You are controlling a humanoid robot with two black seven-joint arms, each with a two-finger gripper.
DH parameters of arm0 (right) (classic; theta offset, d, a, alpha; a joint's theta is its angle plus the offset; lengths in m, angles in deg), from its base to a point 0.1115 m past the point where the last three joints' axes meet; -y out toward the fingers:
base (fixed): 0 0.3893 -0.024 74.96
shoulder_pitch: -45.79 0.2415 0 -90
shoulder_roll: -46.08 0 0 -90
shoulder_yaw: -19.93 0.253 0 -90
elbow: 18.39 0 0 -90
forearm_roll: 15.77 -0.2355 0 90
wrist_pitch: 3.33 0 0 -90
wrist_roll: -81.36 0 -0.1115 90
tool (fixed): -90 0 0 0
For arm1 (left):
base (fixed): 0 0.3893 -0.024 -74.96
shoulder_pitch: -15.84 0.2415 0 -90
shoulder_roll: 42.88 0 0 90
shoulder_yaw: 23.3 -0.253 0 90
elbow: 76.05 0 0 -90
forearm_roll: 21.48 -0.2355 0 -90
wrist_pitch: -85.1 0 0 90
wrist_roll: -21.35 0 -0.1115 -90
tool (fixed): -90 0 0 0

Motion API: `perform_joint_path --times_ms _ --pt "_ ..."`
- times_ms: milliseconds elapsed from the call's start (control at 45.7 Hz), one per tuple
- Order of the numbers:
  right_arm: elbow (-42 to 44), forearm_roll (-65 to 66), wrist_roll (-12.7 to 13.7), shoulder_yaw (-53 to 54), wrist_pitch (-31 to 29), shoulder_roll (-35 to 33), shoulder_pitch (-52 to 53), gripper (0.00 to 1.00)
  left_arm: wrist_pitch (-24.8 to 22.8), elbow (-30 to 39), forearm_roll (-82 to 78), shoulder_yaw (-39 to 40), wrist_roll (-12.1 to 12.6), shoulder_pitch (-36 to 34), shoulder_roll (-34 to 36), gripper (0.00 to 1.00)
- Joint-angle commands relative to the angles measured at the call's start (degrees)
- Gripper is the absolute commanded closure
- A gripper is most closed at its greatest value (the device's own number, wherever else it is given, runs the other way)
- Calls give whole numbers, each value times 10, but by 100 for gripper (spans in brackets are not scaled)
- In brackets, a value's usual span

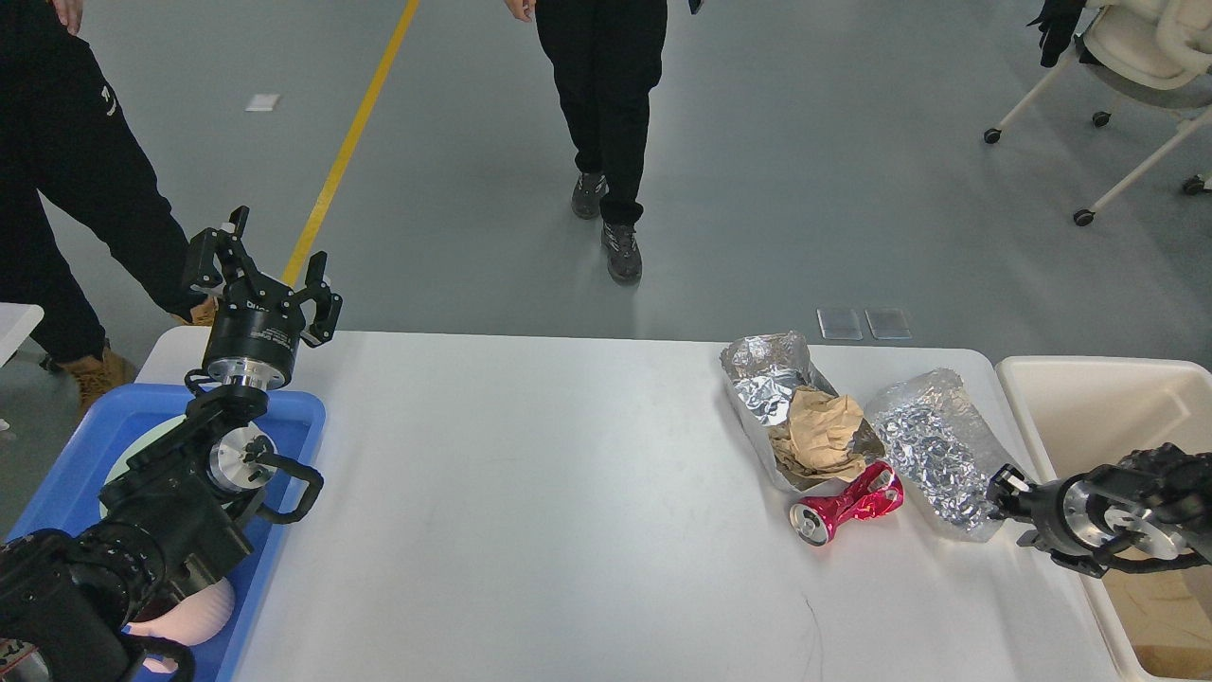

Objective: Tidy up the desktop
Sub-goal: 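Lower the right gripper and grasp the crumpled foil bag, then lift the foil bag and drop it into the white bin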

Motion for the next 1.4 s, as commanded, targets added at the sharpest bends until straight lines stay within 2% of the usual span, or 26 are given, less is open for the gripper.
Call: perform_joint_path --times_ms 0,66,503,722,853,1137,1378 --pt "1 -1 0 0 0 -3 8 96 0 0 0 0 0 0 0 4" --pt "0 -2 1 0 0 -3 10 100 0 0 1 0 0 0 0 4" --pt "-4 -20 1 22 -7 -25 21 100 0 1 0 0 0 0 0 4" --pt "-19 -23 1 19 -26 -71 80 100 0 0 1 0 0 0 0 4" --pt "-22 -22 1 14 -75 -97 137 100 0 0 0 0 0 0 0 4" --pt "-45 -15 2 -17 -228 -136 328 100 0 0 0 0 0 0 0 4" --pt "-44 -6 2 -46 -290 -134 496 100 0 0 1 0 0 0 0 4"
